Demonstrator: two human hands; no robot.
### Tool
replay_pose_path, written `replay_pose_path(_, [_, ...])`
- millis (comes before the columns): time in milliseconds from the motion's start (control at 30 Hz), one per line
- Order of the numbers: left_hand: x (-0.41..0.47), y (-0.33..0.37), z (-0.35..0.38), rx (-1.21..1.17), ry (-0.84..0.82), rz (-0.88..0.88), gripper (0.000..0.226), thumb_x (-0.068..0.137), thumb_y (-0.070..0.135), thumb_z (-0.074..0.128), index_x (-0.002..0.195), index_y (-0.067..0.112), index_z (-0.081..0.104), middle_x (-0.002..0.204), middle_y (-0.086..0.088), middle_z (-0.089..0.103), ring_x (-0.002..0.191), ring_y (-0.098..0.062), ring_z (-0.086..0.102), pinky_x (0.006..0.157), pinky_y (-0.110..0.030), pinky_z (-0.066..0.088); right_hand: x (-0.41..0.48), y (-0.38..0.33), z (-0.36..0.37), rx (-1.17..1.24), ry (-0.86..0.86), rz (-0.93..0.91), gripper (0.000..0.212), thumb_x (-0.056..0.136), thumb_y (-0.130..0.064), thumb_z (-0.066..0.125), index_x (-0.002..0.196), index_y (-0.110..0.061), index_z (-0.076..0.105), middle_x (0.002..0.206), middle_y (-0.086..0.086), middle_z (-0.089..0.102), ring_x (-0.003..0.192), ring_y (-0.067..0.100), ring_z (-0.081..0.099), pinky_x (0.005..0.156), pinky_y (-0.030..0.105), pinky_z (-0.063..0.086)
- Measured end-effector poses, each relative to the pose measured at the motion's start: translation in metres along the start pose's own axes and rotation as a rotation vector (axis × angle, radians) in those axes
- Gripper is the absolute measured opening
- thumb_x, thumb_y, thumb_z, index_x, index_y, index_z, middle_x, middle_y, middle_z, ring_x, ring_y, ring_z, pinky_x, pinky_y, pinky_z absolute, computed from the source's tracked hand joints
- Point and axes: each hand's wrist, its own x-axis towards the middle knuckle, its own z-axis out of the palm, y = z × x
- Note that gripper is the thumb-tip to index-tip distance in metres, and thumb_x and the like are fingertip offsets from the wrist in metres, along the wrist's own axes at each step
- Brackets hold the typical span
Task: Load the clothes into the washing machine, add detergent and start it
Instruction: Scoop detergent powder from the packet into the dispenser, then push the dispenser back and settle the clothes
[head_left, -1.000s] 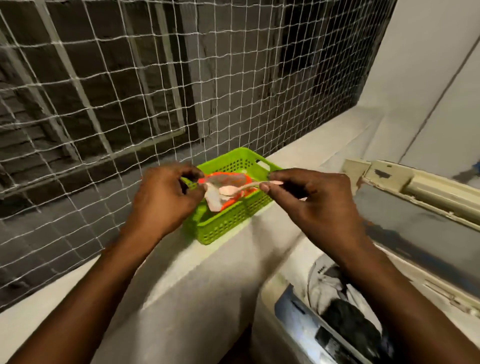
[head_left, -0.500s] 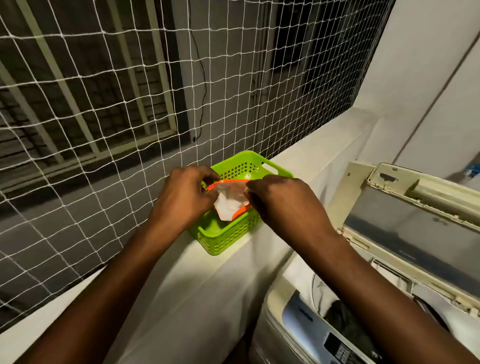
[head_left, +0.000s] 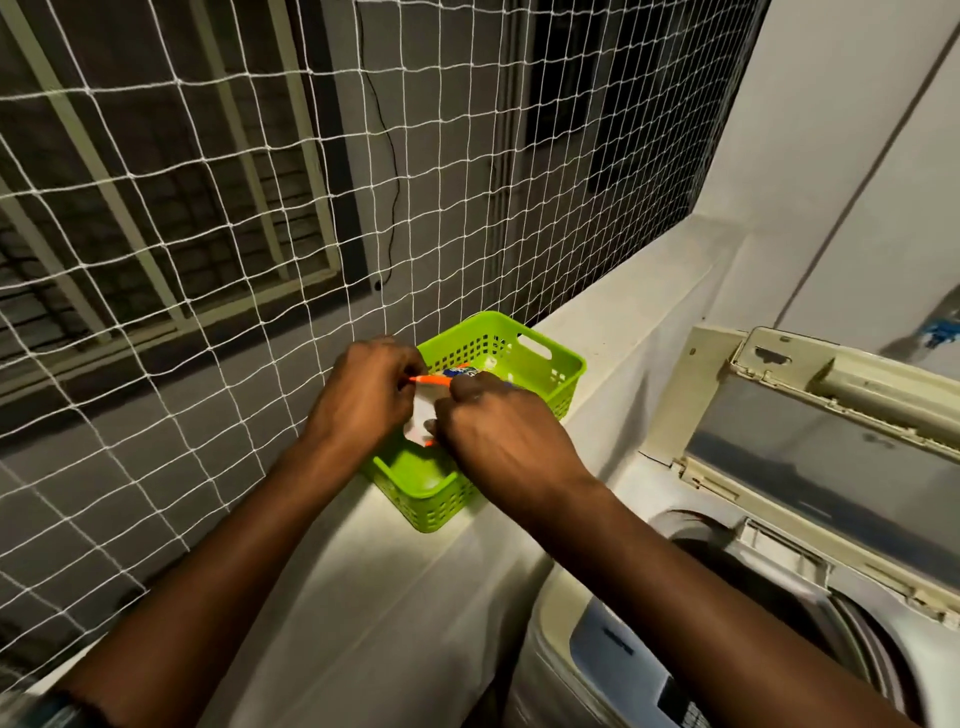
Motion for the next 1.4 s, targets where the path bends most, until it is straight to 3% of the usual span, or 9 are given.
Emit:
replay_pose_path(100, [0.000, -0.002, 0.001, 0.015, 0.009, -0.002, 0.026, 0.070, 0.002, 0.070, 0.087, 0.019, 0.078, 0.083, -0.003, 0.072, 0.078, -0.027, 0.069, 0.071, -0.037, 0.057, -0.005, 0.000, 0.000, 0.077, 0.015, -0.028, 0.019, 0.072, -0.026, 0.088, 0.071, -0.020, 0.070, 0.071, 0.004, 0.066, 0.070, 0.030, 0.068, 0.046, 0.030, 0.044])
replay_pose_path(200, [-0.002, 0.001, 0.000, 0.021, 0.008, -0.020, 0.026, 0.071, 0.006, 0.070, 0.090, 0.021, 0.078, 0.085, -0.003, 0.074, 0.081, -0.029, 0.070, 0.073, -0.039, 0.058, -0.013, 0.007, -0.007, 0.157, 0.032, -0.040, 0.017, 0.089, -0.033, 0.072, 0.079, -0.019, 0.070, 0.078, 0.006, 0.067, 0.077, 0.033, 0.068, 0.054, 0.033, 0.048])
replay_pose_path(333, [-0.006, 0.016, -0.005, -0.009, 0.046, -0.022, 0.037, 0.067, 0.013, 0.066, 0.102, 0.021, 0.078, 0.100, -0.003, 0.076, 0.093, -0.028, 0.071, 0.083, -0.036, 0.058, -0.030, 0.024, -0.022, 0.315, 0.035, 0.078, 0.026, 0.101, -0.040, 0.054, 0.095, -0.023, 0.072, 0.092, 0.003, 0.069, 0.090, 0.028, 0.067, 0.065, 0.036, 0.049])
replay_pose_path(467, [-0.007, 0.050, -0.012, -0.057, 0.011, 0.079, 0.050, 0.065, 0.023, 0.053, 0.108, 0.016, 0.078, 0.106, -0.003, 0.076, 0.101, -0.026, 0.069, 0.091, -0.033, 0.055, -0.054, 0.052, -0.028, 0.477, 0.091, 0.288, 0.027, 0.099, -0.045, 0.057, 0.108, -0.028, 0.076, 0.099, -0.007, 0.073, 0.091, 0.017, 0.069, 0.074, 0.037, 0.056])
replay_pose_path(600, [-0.005, 0.087, -0.007, -0.090, -0.008, 0.147, 0.041, 0.072, 0.026, 0.056, 0.107, 0.019, 0.077, 0.104, 0.001, 0.076, 0.097, -0.021, 0.070, 0.090, -0.028, 0.051, -0.079, 0.083, -0.036, 0.584, 0.148, 0.440, 0.023, 0.098, -0.041, 0.061, 0.107, -0.028, 0.077, 0.096, -0.010, 0.075, 0.083, 0.008, 0.069, 0.072, 0.038, 0.058])
replay_pose_path(833, [0.000, 0.152, 0.037, -0.159, -0.052, 0.228, 0.028, 0.080, 0.027, 0.061, 0.102, 0.019, 0.077, 0.102, 0.001, 0.077, 0.098, -0.021, 0.071, 0.090, -0.034, 0.056, -0.134, 0.130, -0.055, 0.612, 0.173, 0.620, 0.022, 0.098, -0.040, 0.065, 0.108, -0.026, 0.080, 0.104, -0.013, 0.077, 0.089, 0.002, 0.069, 0.074, 0.033, 0.060])
replay_pose_path(1067, [-0.004, 0.221, 0.103, -0.250, -0.109, 0.190, 0.021, 0.086, 0.036, 0.062, 0.098, 0.025, 0.075, 0.093, 0.008, 0.075, 0.086, -0.012, 0.068, 0.079, -0.034, 0.058, -0.200, 0.185, -0.064, 0.592, 0.107, 0.744, 0.025, 0.099, -0.041, 0.064, 0.113, -0.026, 0.078, 0.109, -0.012, 0.076, 0.090, -0.001, 0.066, 0.077, 0.025, 0.060])
replay_pose_path(1233, [-0.009, 0.256, 0.155, -0.274, -0.192, 0.136, 0.016, 0.090, 0.036, 0.067, 0.100, 0.028, 0.077, 0.098, 0.011, 0.075, 0.088, -0.007, 0.067, 0.083, -0.032, 0.059, -0.254, 0.222, -0.050, 0.589, 0.067, 0.796, 0.019, 0.099, -0.036, 0.066, 0.108, -0.025, 0.078, 0.104, -0.011, 0.077, 0.086, 0.004, 0.069, 0.076, 0.036, 0.061])
replay_pose_path(1400, [-0.021, 0.274, 0.208, -0.363, -0.300, 0.101, 0.009, 0.090, 0.027, 0.071, 0.096, 0.023, 0.077, 0.092, 0.009, 0.075, 0.085, -0.009, 0.068, 0.079, -0.038, 0.061, -0.308, 0.247, -0.026, 0.668, 0.004, 0.909, 0.019, 0.100, -0.039, 0.064, 0.106, -0.027, 0.077, 0.101, -0.012, 0.077, 0.082, -0.001, 0.073, 0.074, 0.035, 0.063])
